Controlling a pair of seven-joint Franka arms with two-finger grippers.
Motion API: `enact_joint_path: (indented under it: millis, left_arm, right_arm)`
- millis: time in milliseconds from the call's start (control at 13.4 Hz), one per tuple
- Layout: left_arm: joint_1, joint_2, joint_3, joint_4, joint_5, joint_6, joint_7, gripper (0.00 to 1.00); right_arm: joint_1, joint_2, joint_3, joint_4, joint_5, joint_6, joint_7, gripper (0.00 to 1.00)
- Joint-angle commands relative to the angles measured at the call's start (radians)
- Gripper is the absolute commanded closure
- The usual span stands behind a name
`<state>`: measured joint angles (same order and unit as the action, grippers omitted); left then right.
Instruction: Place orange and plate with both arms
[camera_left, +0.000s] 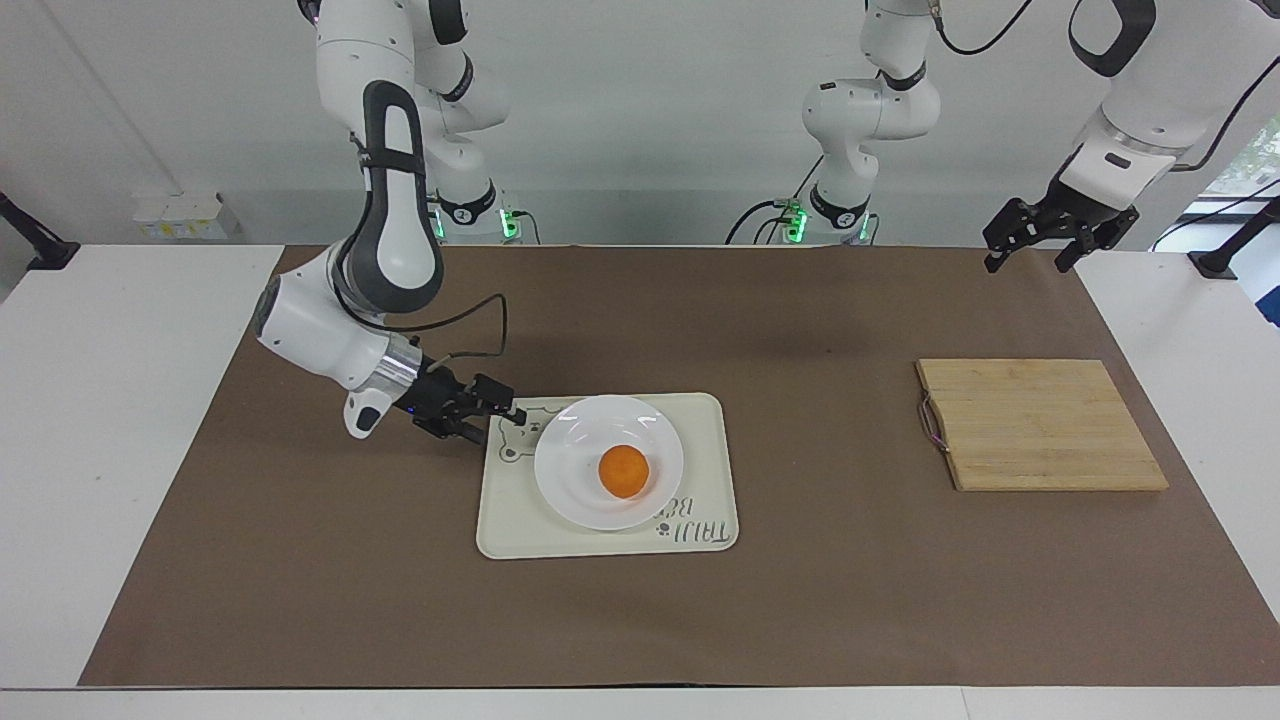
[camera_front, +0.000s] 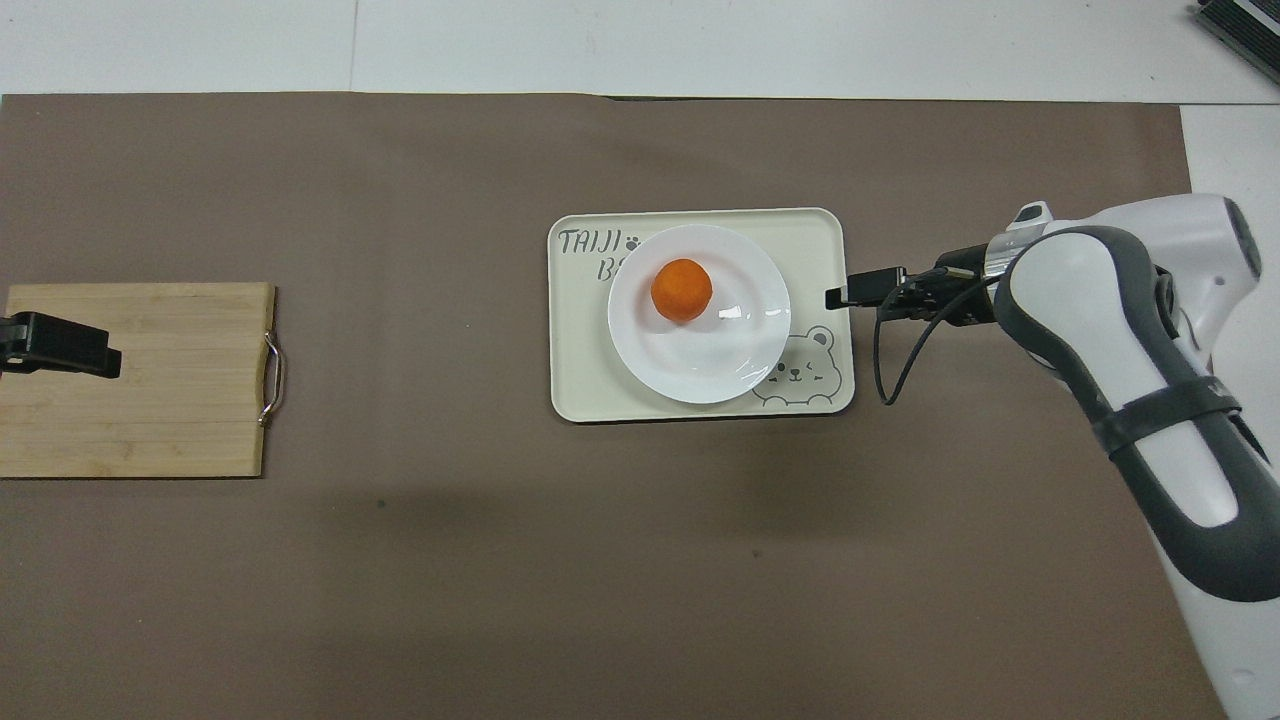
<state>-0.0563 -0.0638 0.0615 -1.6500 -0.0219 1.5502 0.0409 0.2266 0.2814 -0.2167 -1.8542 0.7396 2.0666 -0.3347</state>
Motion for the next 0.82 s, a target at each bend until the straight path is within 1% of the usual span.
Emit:
enact_joint_path:
  millis: [0,150,299,449,599,748]
  left_arm:
    - [0.0,-0.024,-0.002,-0.027,0.02,0.017,-0.012,0.0]
    - [0.0,-0.024,-0.002,-0.027,0.02,0.016,-0.012,0.0]
    - [0.0,-0.024,-0.002,-0.028,0.02,0.017,-0.012,0.0]
    - [0.001,-0.024,-0.002,-0.027,0.02,0.017,-0.012,0.0]
    - [0.0,-0.024,-0.002,-0.028,0.02,0.017,-0.012,0.0]
    - [0.0,-0.024,-0.002,-0.027,0.02,0.016,-0.012,0.0]
  right_arm:
    - [-0.004,-0.098,-0.007,0.001,-0.19,-0.028,0.117,0.0]
    - [-0.004,-0.151,-0.019,0.001,-0.302,-0.089,0.195,0.0]
    - [-0.006,-0.215,-0.018,0.0,-0.447,-0.124,0.3,0.0]
    - [-0.006,-0.269,-0.018,0.0,-0.569,-0.189,0.347,0.0]
    - [-0.032,-0.309,-0.02,0.0,-0.644,-0.233,0.35,0.0]
    - [-0.075,-0.338,-0.02,0.0,-0.663,-0.25,0.342,0.0]
